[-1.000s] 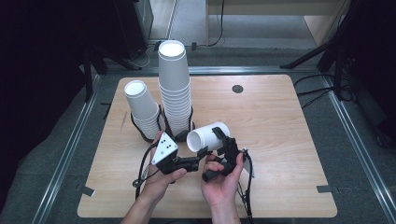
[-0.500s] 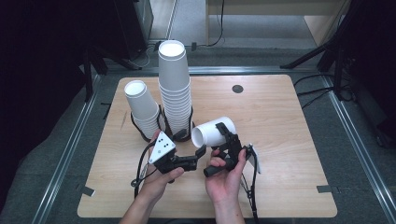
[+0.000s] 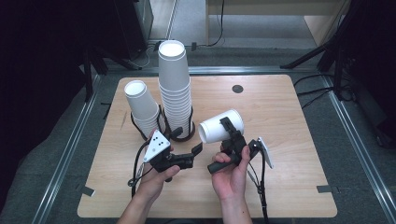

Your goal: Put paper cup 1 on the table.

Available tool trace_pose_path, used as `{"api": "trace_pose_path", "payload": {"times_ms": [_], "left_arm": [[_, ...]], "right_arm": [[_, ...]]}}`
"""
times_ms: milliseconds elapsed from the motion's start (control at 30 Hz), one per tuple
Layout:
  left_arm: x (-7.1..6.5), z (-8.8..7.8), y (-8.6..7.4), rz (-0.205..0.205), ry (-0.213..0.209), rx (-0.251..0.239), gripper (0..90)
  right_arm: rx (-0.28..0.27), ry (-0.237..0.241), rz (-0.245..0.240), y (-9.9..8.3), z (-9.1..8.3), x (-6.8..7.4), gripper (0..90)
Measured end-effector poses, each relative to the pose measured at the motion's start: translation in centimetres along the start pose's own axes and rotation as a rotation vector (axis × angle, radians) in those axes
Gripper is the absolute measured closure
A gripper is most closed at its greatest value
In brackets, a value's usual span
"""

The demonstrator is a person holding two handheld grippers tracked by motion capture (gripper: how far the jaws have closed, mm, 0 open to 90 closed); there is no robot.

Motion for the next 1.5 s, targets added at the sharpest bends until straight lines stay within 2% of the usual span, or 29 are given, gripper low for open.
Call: {"api": "trace_pose_path", "payload": {"times_ms": [67,100,133,267,367,400,500,667,733,833,867,900,1033,1133,1267,1333,1367,1500], "left_arm": [[0.1,0.0,0.0,0.0,0.001,0.0,12.3],[0.1,0.0,0.0,-0.002,0.004,0.0,12.2],[0.1,0.0,0.0,-0.002,0.004,0.0,12.3],[0.3,-0.1,0.1,-0.002,0.005,-0.004,12.3],[0.3,-0.2,0.1,-0.002,0.007,-0.005,12.3],[0.4,-0.2,0.2,-0.002,0.008,-0.005,12.2],[0.4,-0.2,0.2,-0.003,0.009,-0.005,12.2],[0.6,-0.4,0.4,-0.01,0.013,-0.008,12.3],[0.8,-0.4,0.4,-0.014,0.016,-0.01,12.2],[0.9,-0.4,0.5,-0.017,0.027,-0.011,12.0],[0.9,-0.4,0.5,-0.017,0.027,-0.011,11.9],[0.9,-0.4,0.5,-0.023,0.024,-0.012,11.3],[0.9,-0.3,0.5,0.003,0.036,-0.021,11.9],[1.0,-0.3,0.6,-0.011,0.036,-0.044,13.9],[1.1,-0.3,0.5,-0.018,0.032,-0.031,13.8],[1.3,-0.3,0.4,-0.024,0.033,-0.018,13.1],[1.3,-0.3,0.4,-0.026,0.037,-0.018,13.0],[1.5,-0.4,0.4,-0.026,0.038,-0.017,12.8]], "right_arm": [[-0.002,0.001,-0.017,0.0,0.0,0.1,15.2],[-0.003,0.004,-0.071,0.1,0.0,0.5,15.2],[-0.003,0.004,-0.071,0.1,0.0,0.5,15.2],[-0.02,0.025,-0.167,0.3,0.0,1.8,15.2],[-0.017,0.039,-0.196,0.4,0.1,2.4,15.2],[-0.017,0.045,-0.244,0.4,0.1,2.9,15.2],[0.004,0.057,-0.324,0.3,0.4,3.5,15.0],[0.039,0.065,-0.433,0.2,0.5,4.3,14.9],[0.039,0.067,-0.497,0.5,0.6,4.5,14.8],[0.042,0.039,-0.599,0.9,0.6,4.9,14.7],[0.042,0.039,-0.599,0.9,0.6,4.9,14.7],[0.041,0.028,-0.687,1.1,0.7,5.3,14.6],[0.048,0.016,-0.807,1.3,0.9,5.8,14.5],[0.045,0.007,-0.88,1.4,1.2,6.2,14.4],[0.039,-0.024,-0.983,1.7,1.8,6.3,14.4],[0.035,-0.028,-1.051,1.9,2.1,6.2,14.3],[0.026,-0.042,-1.097,2.1,2.3,6.1,14.3],[-0.004,-0.106,-1.215,3.0,3.0,5.6,14.3]]}}
Point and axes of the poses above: each handheld gripper's, and its own axes: z roughly forward along the jaws, y roughly out of its top, x roughly to its left, the point moved 8 cm from there along z, roughly forward along the jaws, and after that the axes turned 4 degrees about y, right-handed, at the moved point
